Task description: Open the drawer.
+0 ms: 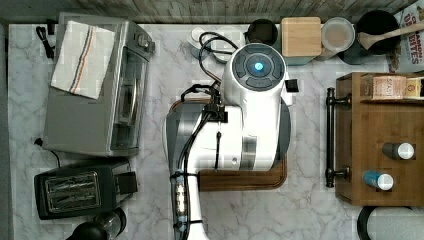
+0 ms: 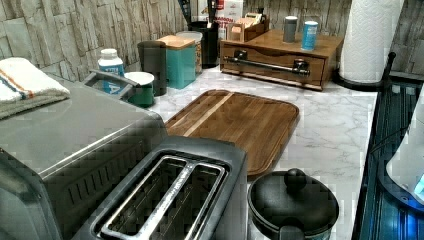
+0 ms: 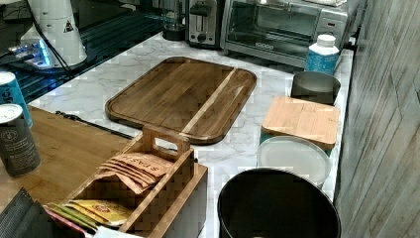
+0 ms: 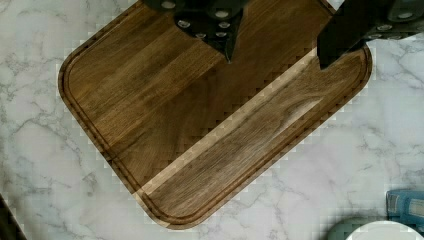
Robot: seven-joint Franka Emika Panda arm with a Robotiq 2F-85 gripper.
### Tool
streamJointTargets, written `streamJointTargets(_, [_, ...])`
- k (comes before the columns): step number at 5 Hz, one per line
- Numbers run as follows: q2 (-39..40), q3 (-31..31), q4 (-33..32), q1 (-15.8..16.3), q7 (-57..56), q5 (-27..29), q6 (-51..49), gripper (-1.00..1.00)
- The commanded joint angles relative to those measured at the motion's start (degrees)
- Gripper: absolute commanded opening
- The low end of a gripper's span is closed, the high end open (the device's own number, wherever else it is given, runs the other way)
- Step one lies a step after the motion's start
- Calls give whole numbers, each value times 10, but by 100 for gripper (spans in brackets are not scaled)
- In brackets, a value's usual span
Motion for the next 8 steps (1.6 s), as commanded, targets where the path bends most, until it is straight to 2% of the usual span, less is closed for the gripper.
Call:
streamJointTargets(1, [0,1,-1,-1,-1,5,0,100])
streamJointTargets(2, [0,2,-1,-2,-1,5,0,100])
streamJointTargets(4, [-18,-24,-67,-40,-244,-17,62,100])
streamJointTargets(6, [-25,-66,-119,-85,-428,-6,160,100])
streamJointTargets(8, [-23,-85,-150,-112,-480,-41,241,100])
